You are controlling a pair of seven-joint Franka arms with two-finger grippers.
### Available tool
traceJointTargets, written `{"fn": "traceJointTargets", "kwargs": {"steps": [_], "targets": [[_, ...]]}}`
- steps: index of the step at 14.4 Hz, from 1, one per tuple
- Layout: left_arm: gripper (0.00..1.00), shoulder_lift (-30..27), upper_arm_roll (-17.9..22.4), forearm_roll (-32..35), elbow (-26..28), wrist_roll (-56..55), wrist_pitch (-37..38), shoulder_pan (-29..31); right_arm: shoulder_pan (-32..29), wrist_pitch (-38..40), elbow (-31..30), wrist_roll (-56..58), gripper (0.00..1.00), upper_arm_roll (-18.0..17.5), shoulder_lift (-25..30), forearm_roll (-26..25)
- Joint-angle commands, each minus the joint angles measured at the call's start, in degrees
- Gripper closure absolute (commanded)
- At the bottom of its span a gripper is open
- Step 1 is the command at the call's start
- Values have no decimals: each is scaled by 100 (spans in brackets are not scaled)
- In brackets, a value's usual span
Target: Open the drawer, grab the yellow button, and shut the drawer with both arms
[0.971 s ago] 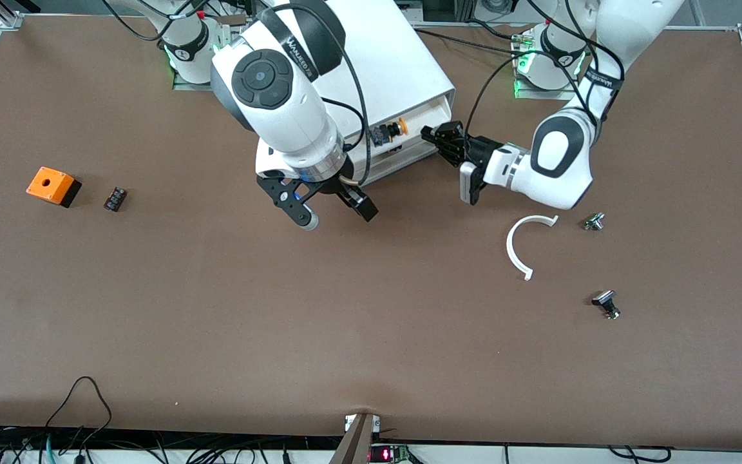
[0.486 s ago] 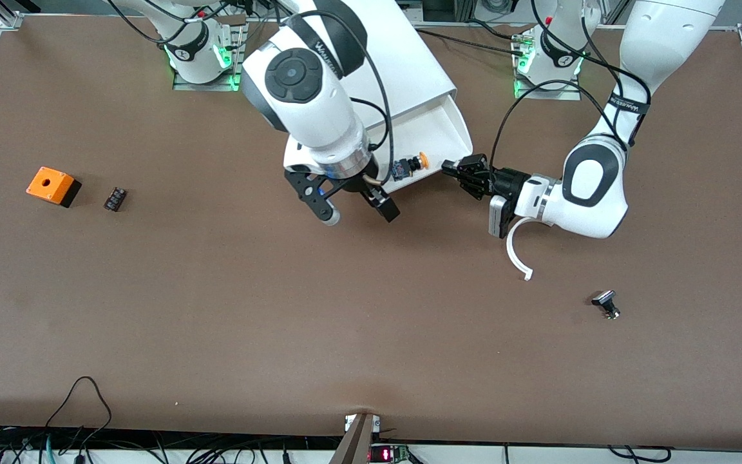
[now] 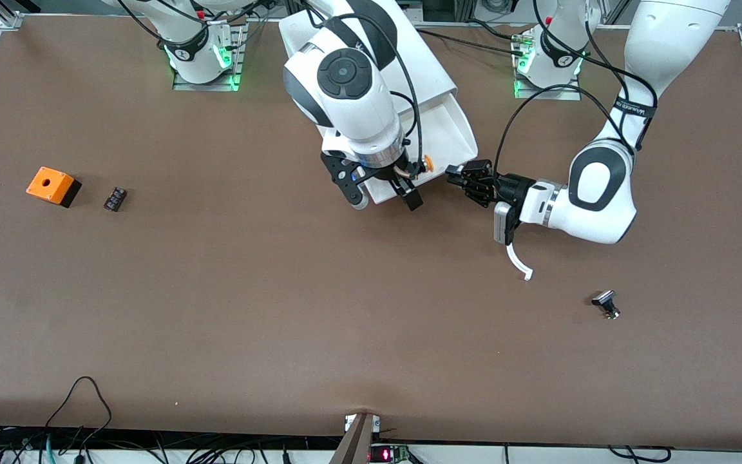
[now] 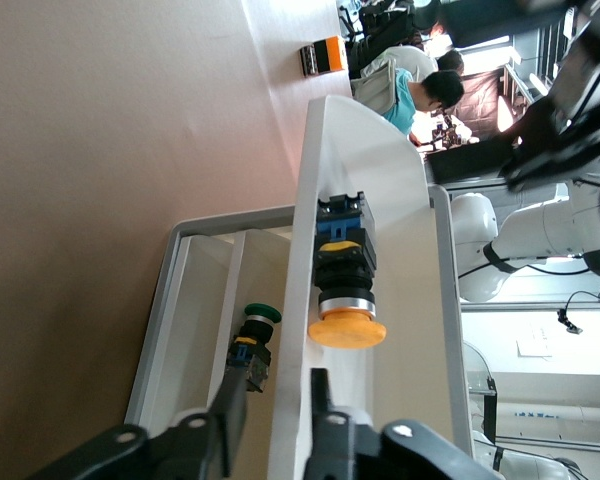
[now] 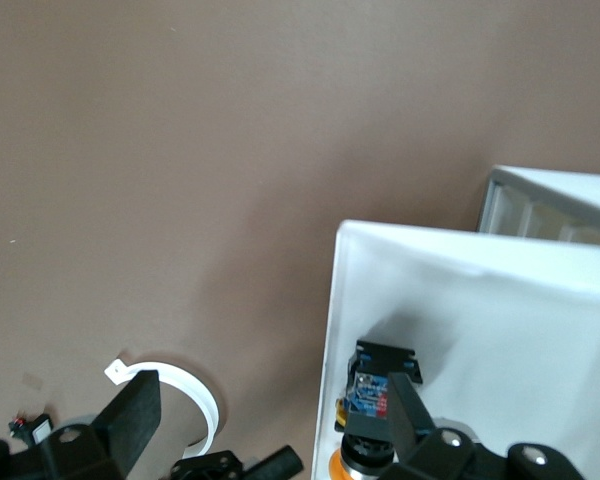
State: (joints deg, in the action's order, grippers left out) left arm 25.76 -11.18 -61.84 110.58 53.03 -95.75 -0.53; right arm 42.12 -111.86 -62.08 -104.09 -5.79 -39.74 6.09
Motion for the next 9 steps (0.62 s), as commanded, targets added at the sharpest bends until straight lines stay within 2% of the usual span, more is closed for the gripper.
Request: {"fn": "traceJointTargets", "kwargs": {"steps": [1, 2, 5, 9], "targets": [[0, 79, 11, 76, -238, -205, 118, 53, 164, -2, 240, -410, 0, 60, -209, 42], [0, 78, 37, 110, -325, -327, 214, 88, 226, -20, 240, -472, 0, 60, -236, 42], [0, 78, 11, 1206, -1070, -1335, 617, 228, 340, -29, 232, -586, 0, 69, -324, 41], [0, 61, -6, 2322, -1880, -2776, 944, 220, 436, 251, 205, -692, 0, 42, -350, 50]]}}
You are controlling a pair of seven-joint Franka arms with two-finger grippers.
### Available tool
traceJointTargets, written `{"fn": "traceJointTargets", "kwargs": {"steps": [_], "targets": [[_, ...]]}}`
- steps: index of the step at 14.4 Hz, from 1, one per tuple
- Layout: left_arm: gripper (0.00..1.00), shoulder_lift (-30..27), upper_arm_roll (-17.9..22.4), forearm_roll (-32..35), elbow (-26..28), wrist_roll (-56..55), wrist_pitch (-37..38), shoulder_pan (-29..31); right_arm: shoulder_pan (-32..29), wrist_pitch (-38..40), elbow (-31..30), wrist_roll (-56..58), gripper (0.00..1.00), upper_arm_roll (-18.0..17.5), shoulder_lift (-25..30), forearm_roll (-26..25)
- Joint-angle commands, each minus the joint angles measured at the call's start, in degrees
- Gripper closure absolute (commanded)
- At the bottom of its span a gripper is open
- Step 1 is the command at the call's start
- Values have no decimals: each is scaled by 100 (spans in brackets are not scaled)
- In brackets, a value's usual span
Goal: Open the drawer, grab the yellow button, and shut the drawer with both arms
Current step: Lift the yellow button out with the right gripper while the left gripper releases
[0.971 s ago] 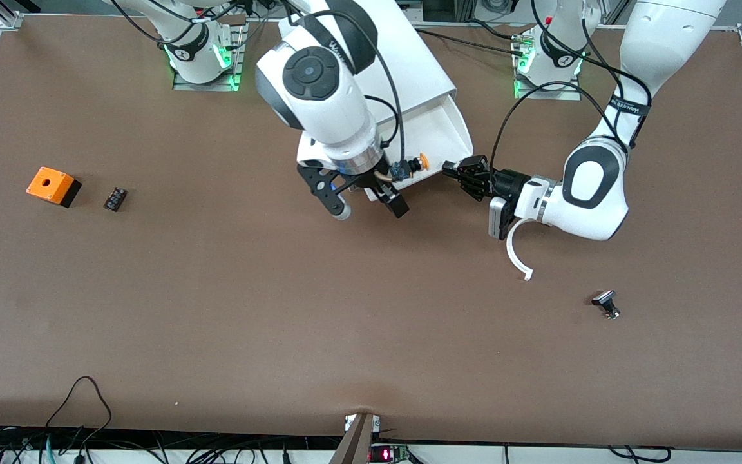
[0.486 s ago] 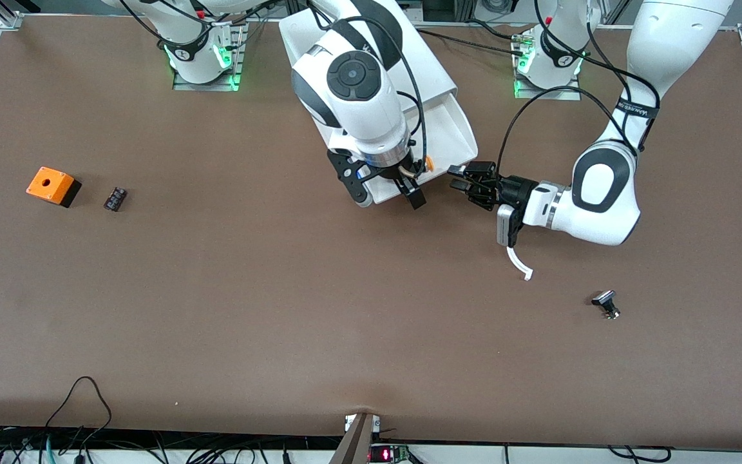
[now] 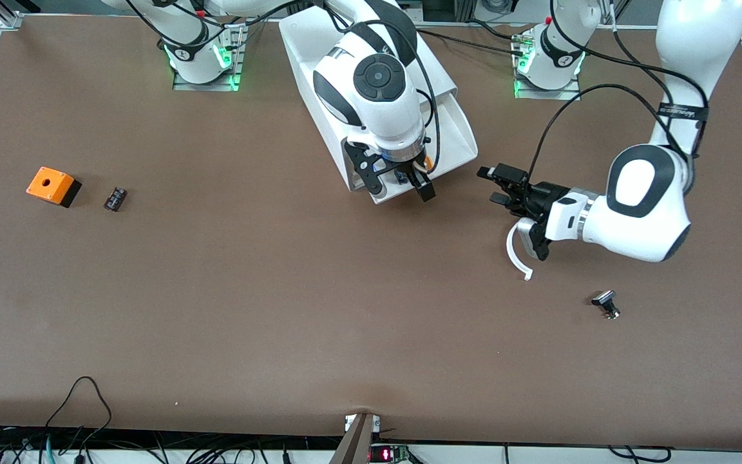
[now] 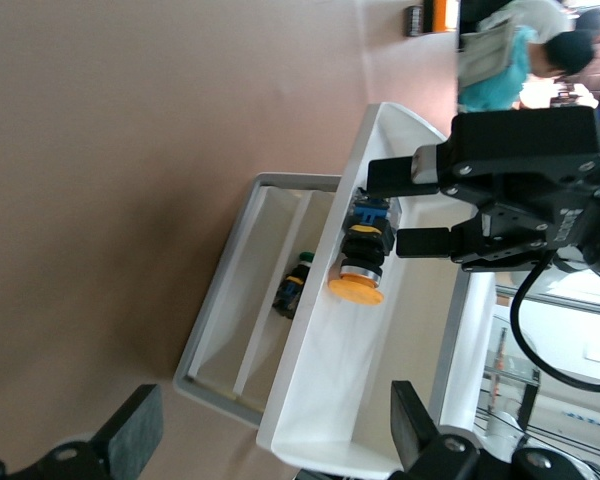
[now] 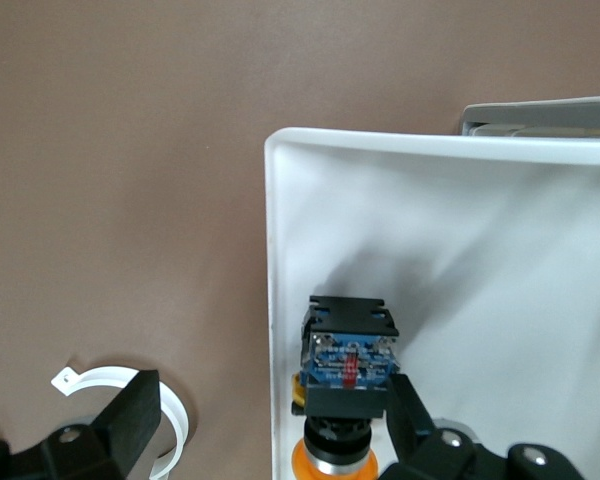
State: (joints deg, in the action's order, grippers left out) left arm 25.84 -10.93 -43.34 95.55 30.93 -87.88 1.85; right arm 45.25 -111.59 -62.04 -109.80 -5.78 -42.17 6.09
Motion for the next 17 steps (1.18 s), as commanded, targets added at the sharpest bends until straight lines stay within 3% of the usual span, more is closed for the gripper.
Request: {"fn": "traceJointTargets", "kwargs": {"steps": [1, 4, 8, 9, 11, 15, 17], "targets": [[0, 9, -40, 685, -484, -806, 158, -18, 168, 277, 201, -138, 0, 42, -107, 50], [0, -35, -58, 1248, -739, -1229, 166, -19, 221, 278, 166, -156, 0, 42, -116, 76], [0, -70, -32, 1328, -933, -1414, 333, -27, 283, 278, 148, -191, 1, 42, -107, 85], [0, -88, -32, 1433, -942, -1467, 333, -62, 283, 304, 131, -191, 9, 42, -98, 85], [0, -245, -137, 2204, -968, -1668, 281, -106, 292, 401, 130, -139, 35, 42, -89, 41], [0, -273, -137, 3390, -1512, -2074, 298, -238, 283, 436, 148, -112, 100, 42, -72, 33], [0, -273, -137, 3998, -1758, -2039, 333, -334, 283, 602, 183, -60, 100, 33, -45, 33]]}}
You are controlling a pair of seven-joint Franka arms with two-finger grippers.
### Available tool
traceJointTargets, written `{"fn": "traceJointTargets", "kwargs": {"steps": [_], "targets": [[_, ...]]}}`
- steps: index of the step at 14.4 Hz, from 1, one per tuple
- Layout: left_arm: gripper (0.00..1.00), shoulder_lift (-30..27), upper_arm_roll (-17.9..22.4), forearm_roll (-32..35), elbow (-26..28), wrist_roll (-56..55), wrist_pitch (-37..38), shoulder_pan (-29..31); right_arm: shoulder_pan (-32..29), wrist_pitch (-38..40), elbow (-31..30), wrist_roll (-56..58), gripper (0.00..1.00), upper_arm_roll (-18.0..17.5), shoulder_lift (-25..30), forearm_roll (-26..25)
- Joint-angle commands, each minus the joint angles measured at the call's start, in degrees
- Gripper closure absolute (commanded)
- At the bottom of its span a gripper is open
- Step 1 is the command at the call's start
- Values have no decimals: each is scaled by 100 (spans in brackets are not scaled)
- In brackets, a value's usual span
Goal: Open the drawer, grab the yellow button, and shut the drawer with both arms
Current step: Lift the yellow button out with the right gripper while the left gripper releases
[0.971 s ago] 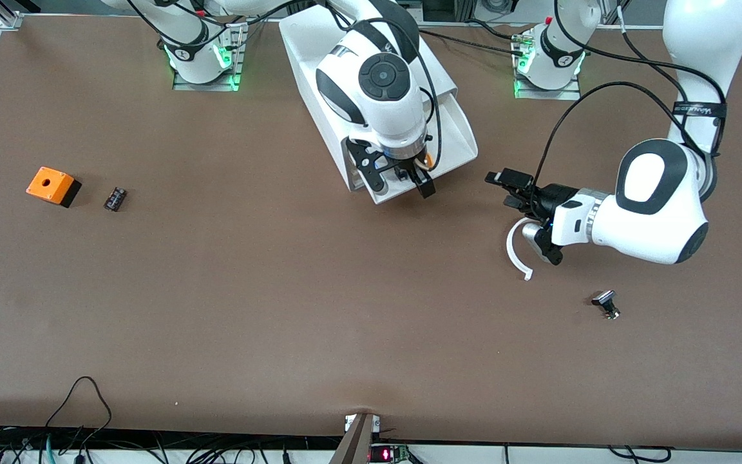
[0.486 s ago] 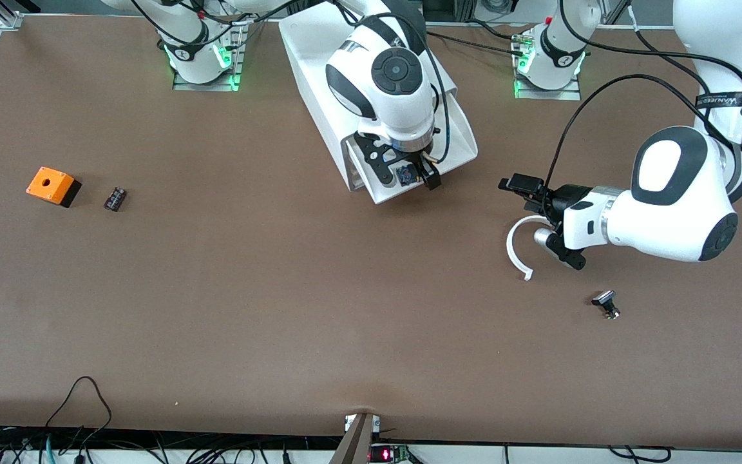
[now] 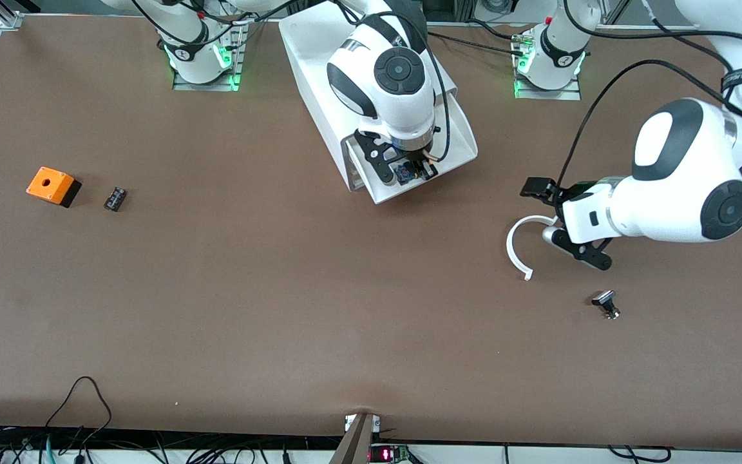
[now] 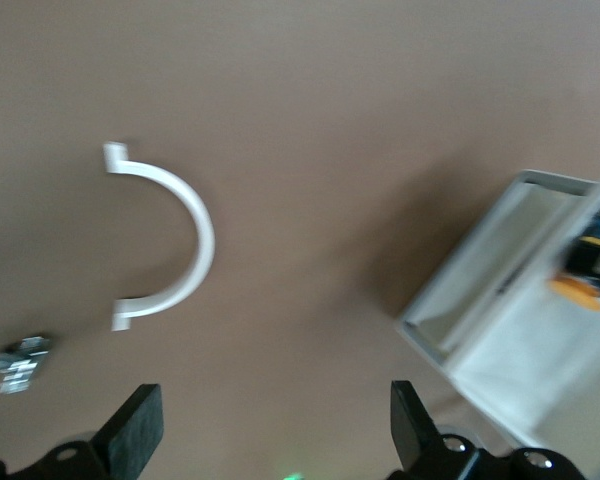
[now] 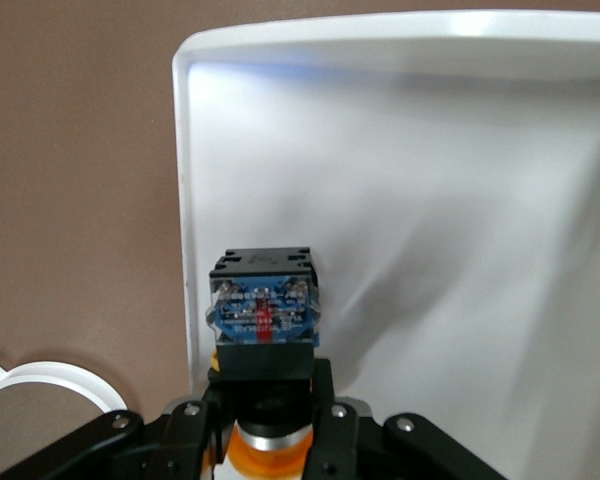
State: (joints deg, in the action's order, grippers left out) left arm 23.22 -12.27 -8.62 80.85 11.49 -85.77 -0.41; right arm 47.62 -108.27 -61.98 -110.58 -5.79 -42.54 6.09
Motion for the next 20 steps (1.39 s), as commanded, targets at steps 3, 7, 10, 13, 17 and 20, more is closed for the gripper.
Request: {"fn": "traceJointTargets", "kwargs": {"steps": [3, 7, 10, 13, 17, 20], "targets": [[0, 16, 5, 1632, -403, -103, 131, -511, -86, 333, 221, 63, 100, 43, 104, 67], [0, 201, 49, 1987, -877, -155, 69, -732, -375, 446, 388, 447, 100, 43, 359, 76], [0, 210, 40, 1769, -825, -1589, -35, -732, -709, 745, 380, 1596, 100, 43, 675, 172], [0, 183, 49, 777, -492, -3516, -378, -644, -1280, 1209, 371, 3158, 100, 52, 913, 287], [1, 70, -73, 739, 201, -4321, -1193, -776, -1738, 2036, 283, 5568, 100, 454, 1045, 164], [1, -45, -415, 739, 791, -5126, -1986, -785, -1739, 2038, -233, 7168, 100, 1227, 1185, 15]]}}
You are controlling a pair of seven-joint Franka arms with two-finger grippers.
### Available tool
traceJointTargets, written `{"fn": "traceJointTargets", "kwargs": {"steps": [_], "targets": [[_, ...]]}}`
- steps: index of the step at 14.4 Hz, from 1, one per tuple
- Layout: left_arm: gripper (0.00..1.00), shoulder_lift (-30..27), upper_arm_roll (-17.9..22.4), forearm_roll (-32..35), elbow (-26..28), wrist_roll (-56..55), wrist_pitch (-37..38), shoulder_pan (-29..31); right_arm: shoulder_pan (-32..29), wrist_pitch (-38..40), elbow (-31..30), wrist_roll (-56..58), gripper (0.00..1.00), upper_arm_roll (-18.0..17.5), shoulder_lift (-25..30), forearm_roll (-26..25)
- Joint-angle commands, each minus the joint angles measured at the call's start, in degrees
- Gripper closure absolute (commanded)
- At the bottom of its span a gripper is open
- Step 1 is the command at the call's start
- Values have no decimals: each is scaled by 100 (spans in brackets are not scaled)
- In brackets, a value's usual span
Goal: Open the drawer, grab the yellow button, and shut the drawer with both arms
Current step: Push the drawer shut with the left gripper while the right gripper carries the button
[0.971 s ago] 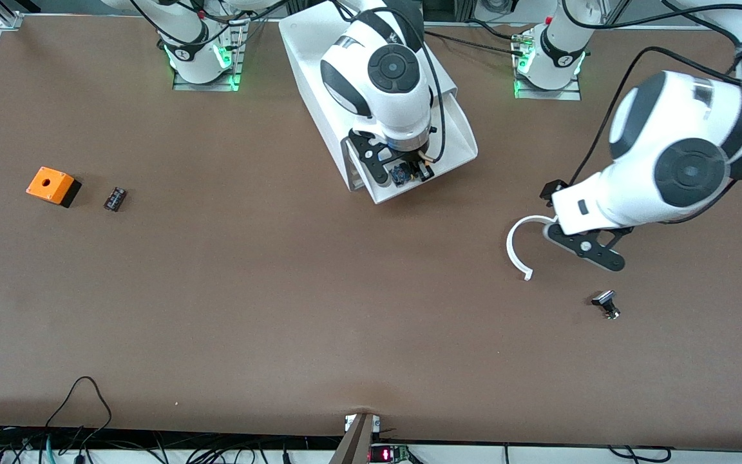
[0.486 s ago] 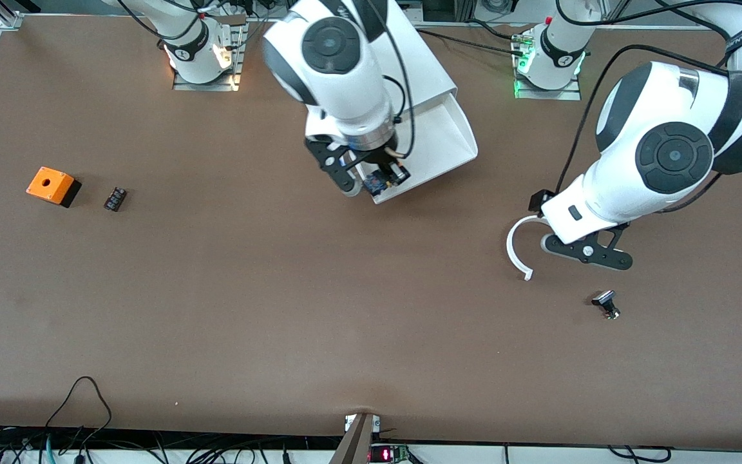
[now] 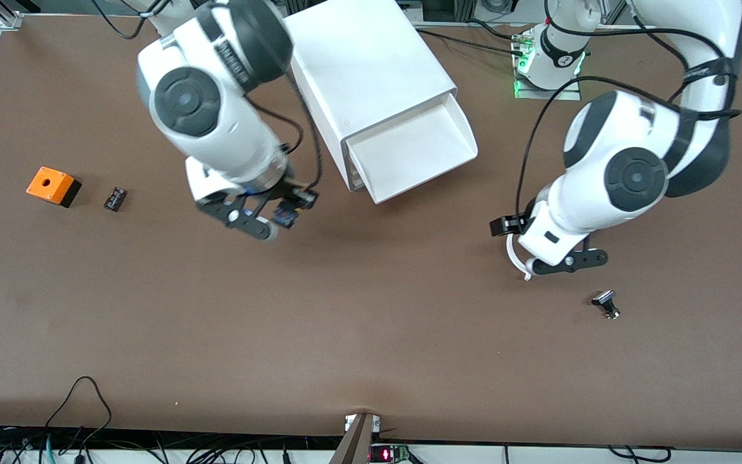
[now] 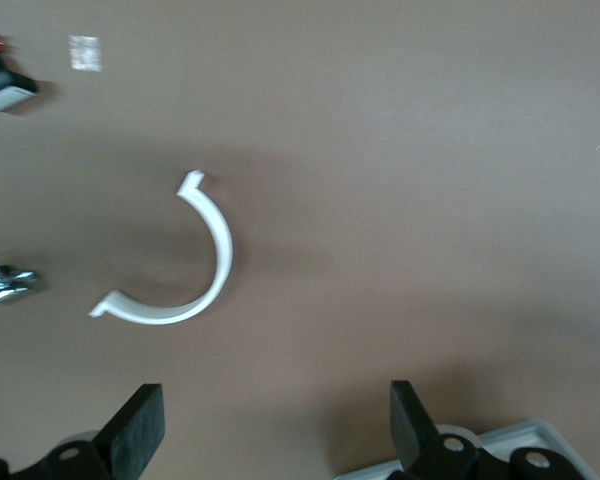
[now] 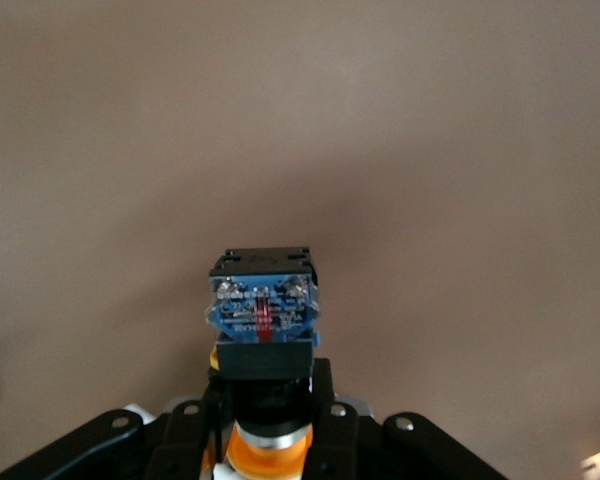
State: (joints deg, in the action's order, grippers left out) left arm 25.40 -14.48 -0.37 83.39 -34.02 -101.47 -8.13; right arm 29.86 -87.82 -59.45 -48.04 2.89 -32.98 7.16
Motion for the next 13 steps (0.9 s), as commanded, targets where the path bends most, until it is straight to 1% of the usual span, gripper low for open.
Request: {"fn": "traceJointTargets", "kwargs": {"steps": [1, 2, 3, 5, 7, 10, 11, 13], "targets": [[1, -264, -421, -17, 695, -1023, -626, -5, 37, -68, -689, 1311, 100, 578, 282, -144], [2, -272, -606, 10, 870, -1315, -915, -4, 37, -86, -813, 1680, 100, 789, 292, -171], [1, -298, -686, 19, 1037, -1344, -1188, -4, 37, -103, -936, 2032, 100, 1000, 283, -180], [2, -316, -941, 10, 1328, -1422, -1462, -4, 37, -357, -1339, 2403, 100, 1353, 335, -171], [2, -404, -1091, 10, 1504, -1563, -1525, -4, 37, -900, -2076, 2859, 100, 1608, 572, -171], [2, -457, -1381, 1, 1628, -1800, -1516, 30, 37, -1998, -3429, 3642, 100, 1959, 1064, -171], [2, -466, -1460, 1, 1663, -1801, -1473, 31, 37, -2280, -3773, 3818, 100, 2065, 1161, -180], [2, -553, -1688, 1, 1943, -1862, -1481, 48, 29, -2799, -4275, 4449, 100, 2372, 1206, -119]]}}
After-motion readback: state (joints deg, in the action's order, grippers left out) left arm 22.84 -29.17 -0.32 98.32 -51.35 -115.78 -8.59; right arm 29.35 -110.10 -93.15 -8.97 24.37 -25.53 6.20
